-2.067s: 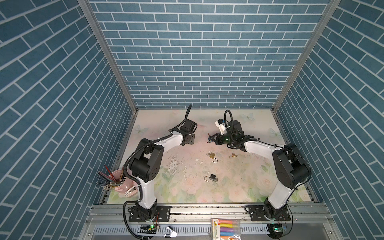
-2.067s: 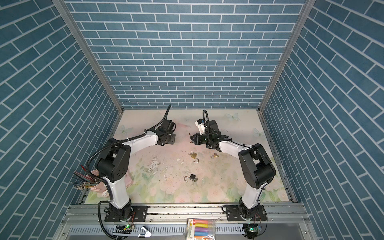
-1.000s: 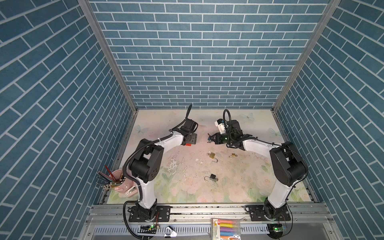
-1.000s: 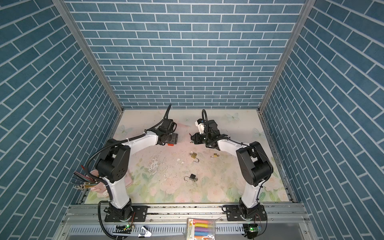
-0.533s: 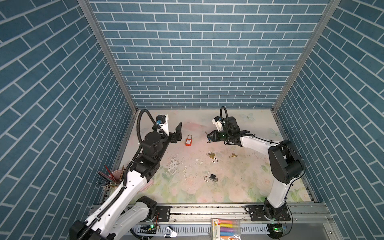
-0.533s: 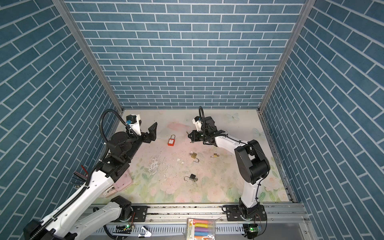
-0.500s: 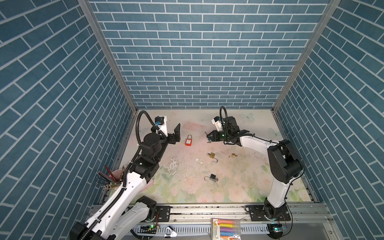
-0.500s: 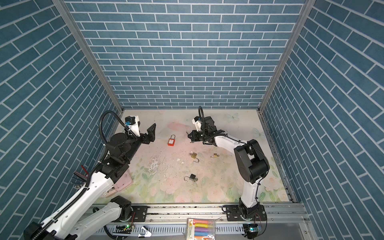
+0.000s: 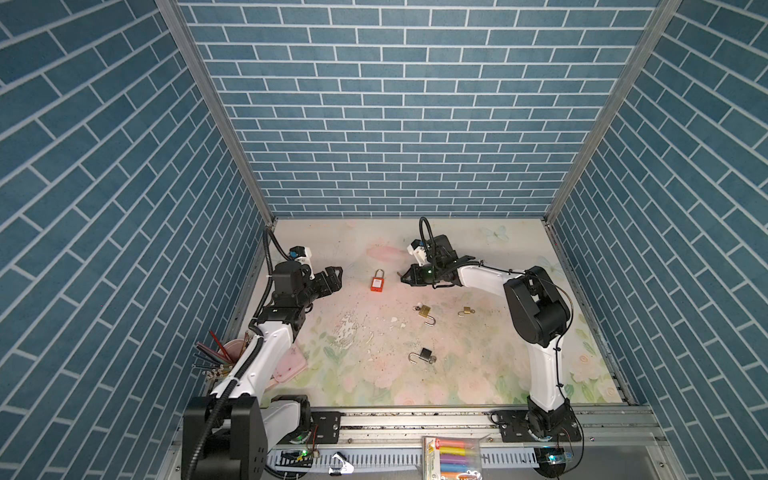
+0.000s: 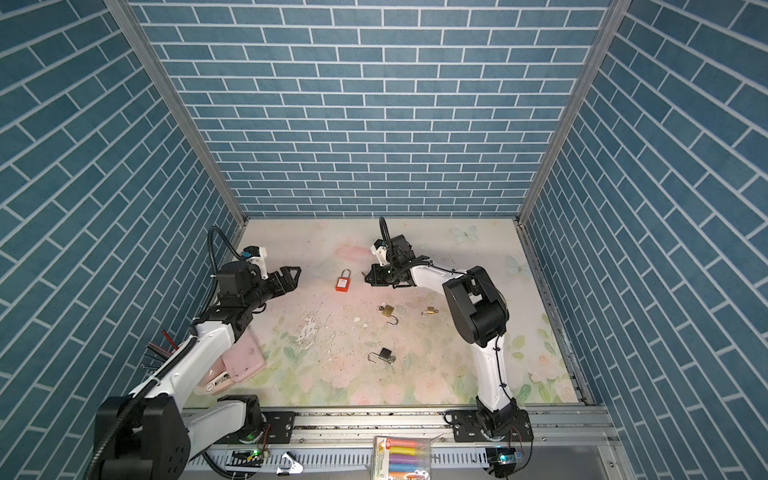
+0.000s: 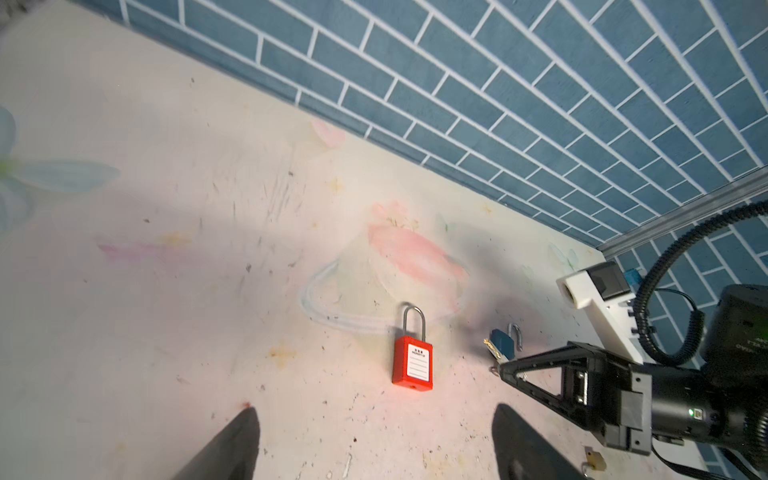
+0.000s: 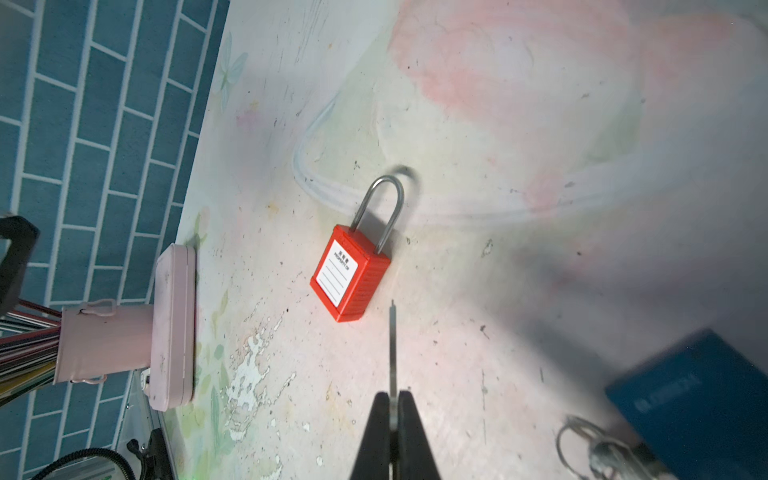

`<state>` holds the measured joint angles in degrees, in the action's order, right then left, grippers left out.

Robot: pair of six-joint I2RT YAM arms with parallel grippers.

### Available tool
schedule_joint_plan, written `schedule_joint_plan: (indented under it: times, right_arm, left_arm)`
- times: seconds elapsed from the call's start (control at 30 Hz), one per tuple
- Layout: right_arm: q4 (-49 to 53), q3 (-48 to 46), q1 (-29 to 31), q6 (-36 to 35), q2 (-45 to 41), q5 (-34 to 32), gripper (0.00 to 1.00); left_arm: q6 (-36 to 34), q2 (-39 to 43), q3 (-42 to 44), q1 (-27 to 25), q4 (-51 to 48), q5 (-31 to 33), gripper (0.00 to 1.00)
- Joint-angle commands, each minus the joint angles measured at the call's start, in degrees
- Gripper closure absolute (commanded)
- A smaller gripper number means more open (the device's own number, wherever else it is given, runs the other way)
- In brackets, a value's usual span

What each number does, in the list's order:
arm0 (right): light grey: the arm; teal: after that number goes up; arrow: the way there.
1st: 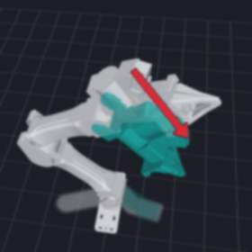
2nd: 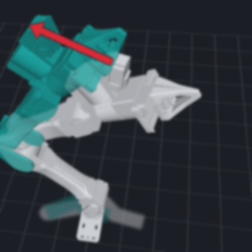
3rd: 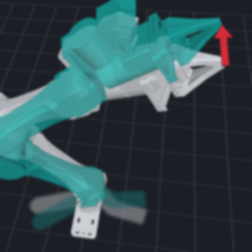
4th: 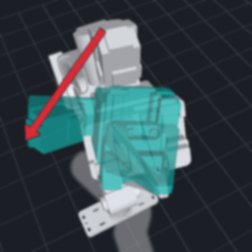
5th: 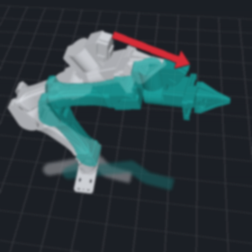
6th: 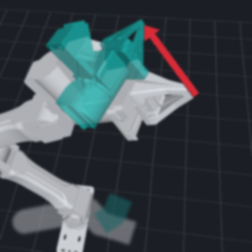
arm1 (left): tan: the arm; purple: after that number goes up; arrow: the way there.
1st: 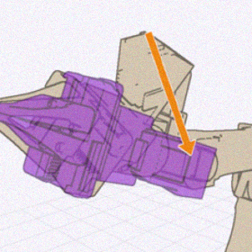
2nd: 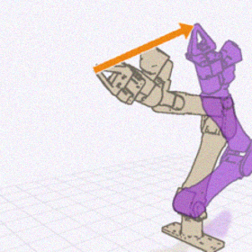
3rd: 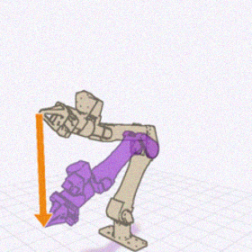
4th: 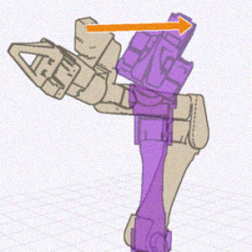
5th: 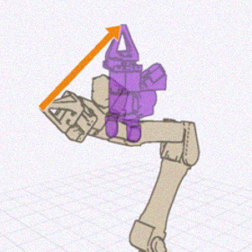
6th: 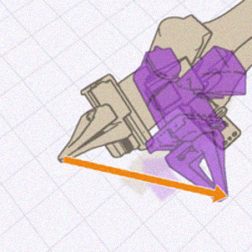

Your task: Lock with the key

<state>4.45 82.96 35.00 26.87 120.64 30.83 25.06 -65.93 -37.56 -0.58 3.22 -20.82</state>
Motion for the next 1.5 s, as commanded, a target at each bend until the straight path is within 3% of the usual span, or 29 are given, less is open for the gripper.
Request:
schedule_joint_plan:
  times: [0.0,0.5,0.87,1.13,1.47]
  right_arm:
    - [1.97,2.44,0.33,2.41,2.25,-0.87,0.93]
    - [4.64,11.75,1.33,3.73,11.41,-0.20,0.89]
    - [5.69,13.74,1.87,3.10,13.45,-0.42,0.88]
    - [6.54,14.02,2.07,1.38,13.02,-2.64,0.76]
    - [7.81,16.76,2.83,0.68,15.64,-2.35,0.75]
  left_arm:
    - [2.41,-0.26,-0.50,0.58,-0.25,-4.05,0.12]
    - [3.77,-0.76,0.21,-0.21,-0.69,-3.92,0.12]
    - [4.30,-0.69,0.38,-0.18,-0.34,-4.14,0.12]
    - [4.52,-0.78,0.36,-0.21,-0.11,-4.47,0.12]
    - [4.59,-0.60,0.37,-0.18,-0.04,-4.84,0.12]
